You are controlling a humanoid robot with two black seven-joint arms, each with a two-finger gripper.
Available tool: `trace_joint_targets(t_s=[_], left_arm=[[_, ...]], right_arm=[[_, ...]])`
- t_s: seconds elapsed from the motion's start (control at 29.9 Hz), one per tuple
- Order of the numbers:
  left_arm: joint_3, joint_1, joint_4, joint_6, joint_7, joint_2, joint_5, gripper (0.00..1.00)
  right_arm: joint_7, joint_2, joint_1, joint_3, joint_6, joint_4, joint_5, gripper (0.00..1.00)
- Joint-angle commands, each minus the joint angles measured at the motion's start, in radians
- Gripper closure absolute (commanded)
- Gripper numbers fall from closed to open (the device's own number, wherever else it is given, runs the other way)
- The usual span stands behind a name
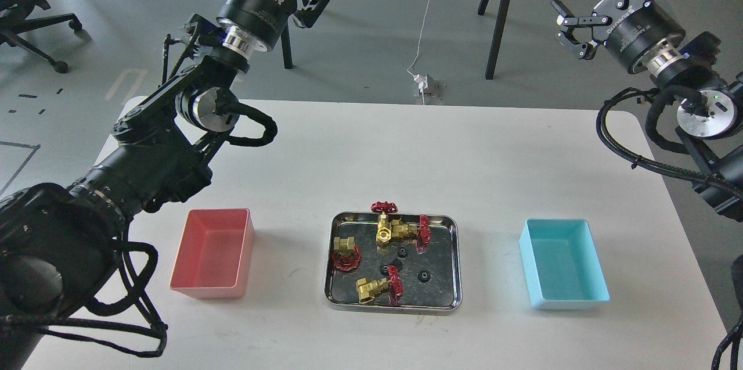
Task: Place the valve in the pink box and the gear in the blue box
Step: 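Move the left gripper over the metal tray toward a brass valve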
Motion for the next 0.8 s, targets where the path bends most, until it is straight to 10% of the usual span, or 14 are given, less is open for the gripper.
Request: trace_joint_targets(t_s=[0.0,0.3,0.47,0.67,0.77], left_arm=[[-0.011,-0.017,-0.183,0.0,0.0,0.088,0.111,0.0],[0.867,-0.53,-0.538,0.034,0.0,0.39,0.343,0.02],[1.43,-0.846,-0.7,0.273,0.0,0.36,0.616,0.06],[1.835,-0.842,-0.73,0.775,0.0,0.216,0.869,0.07],[1.884,-0.784,-0.713,0.823,0.0,0.145,0.866,0.07]], right_arm=[[0.0,-0.015,-0.008,0.002,0.0,0.003,0.001,0.0],[-0.003,-0.005,-0.038,0.007,0.0,0.003,0.001,0.0],[-0.003,0.032,-0.038,0.004,0.0,0.041,0.013,0.0],[-0.003,0.049,-0.022,0.008,0.0,0.043,0.013,0.0],[-0.003,0.052,0.001,0.025,0.0,0.043,0.013,0.0]])
